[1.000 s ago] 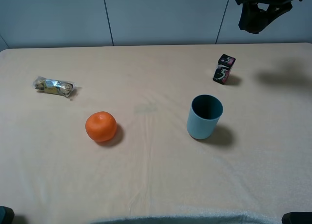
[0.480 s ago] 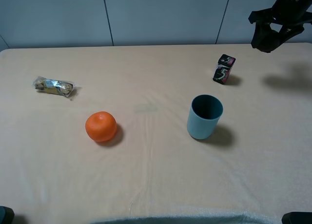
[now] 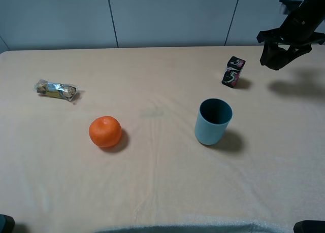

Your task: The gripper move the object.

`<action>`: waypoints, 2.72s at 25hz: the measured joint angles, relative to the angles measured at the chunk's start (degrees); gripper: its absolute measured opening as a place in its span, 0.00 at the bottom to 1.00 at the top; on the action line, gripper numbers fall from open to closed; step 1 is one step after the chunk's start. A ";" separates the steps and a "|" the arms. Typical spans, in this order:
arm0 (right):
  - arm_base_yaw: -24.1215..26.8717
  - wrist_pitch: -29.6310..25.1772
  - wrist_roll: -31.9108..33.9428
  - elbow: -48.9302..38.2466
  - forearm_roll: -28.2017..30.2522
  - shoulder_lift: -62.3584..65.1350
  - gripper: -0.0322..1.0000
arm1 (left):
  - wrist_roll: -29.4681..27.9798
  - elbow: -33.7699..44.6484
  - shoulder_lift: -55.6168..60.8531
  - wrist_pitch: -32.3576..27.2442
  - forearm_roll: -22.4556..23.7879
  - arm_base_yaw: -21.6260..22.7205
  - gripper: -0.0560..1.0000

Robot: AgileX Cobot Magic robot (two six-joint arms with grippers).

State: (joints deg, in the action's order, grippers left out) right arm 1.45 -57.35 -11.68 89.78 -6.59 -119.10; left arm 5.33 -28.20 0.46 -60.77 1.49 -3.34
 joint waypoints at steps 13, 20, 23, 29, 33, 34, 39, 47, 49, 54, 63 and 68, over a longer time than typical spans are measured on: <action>0.21 5.71 -0.13 -2.90 0.90 -2.06 0.46 | 0.00 0.00 0.00 0.00 0.00 0.00 0.79; 0.21 6.85 -0.13 -2.90 0.96 -4.62 0.46 | 0.00 0.00 0.00 0.00 0.00 0.00 0.79; 0.21 6.90 -0.13 -2.90 0.96 -5.66 0.46 | 0.00 0.00 0.00 0.00 0.00 0.00 0.79; 0.21 8.22 -0.13 -2.97 0.91 -7.55 0.46 | 0.00 0.00 0.00 0.00 0.00 0.00 0.79; 0.21 8.34 -0.13 -2.97 0.91 -7.90 0.46 | 0.00 0.00 0.00 0.00 0.00 0.00 0.79; 0.21 8.31 -0.13 -2.97 0.91 -7.94 0.46 | 0.00 0.00 0.00 0.00 0.00 0.00 0.79; 0.21 8.31 -0.13 -2.97 0.91 -8.01 0.46 | 0.00 0.00 0.00 0.00 0.00 0.00 0.79; 0.21 8.36 -0.13 -2.97 0.91 -8.01 0.47 | 0.00 0.00 0.00 0.00 0.00 0.00 0.79; 0.21 8.36 0.05 -2.97 0.91 -8.01 0.51 | 0.00 0.00 0.00 0.00 0.00 0.00 0.79; 0.21 8.36 0.11 -2.97 0.91 -8.01 0.59 | 0.00 0.00 0.00 0.00 0.00 0.00 0.79; 0.21 7.11 0.17 -2.47 0.91 -5.53 0.60 | 0.00 0.00 0.00 0.00 0.00 0.00 0.79; 0.21 4.18 1.05 -1.35 0.91 -3.77 0.68 | 0.00 0.00 0.00 0.00 0.00 0.00 0.79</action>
State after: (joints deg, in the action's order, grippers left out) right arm 1.66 -53.17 -10.64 88.43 -5.69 -122.87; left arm 5.33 -28.20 0.46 -60.77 1.49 -3.34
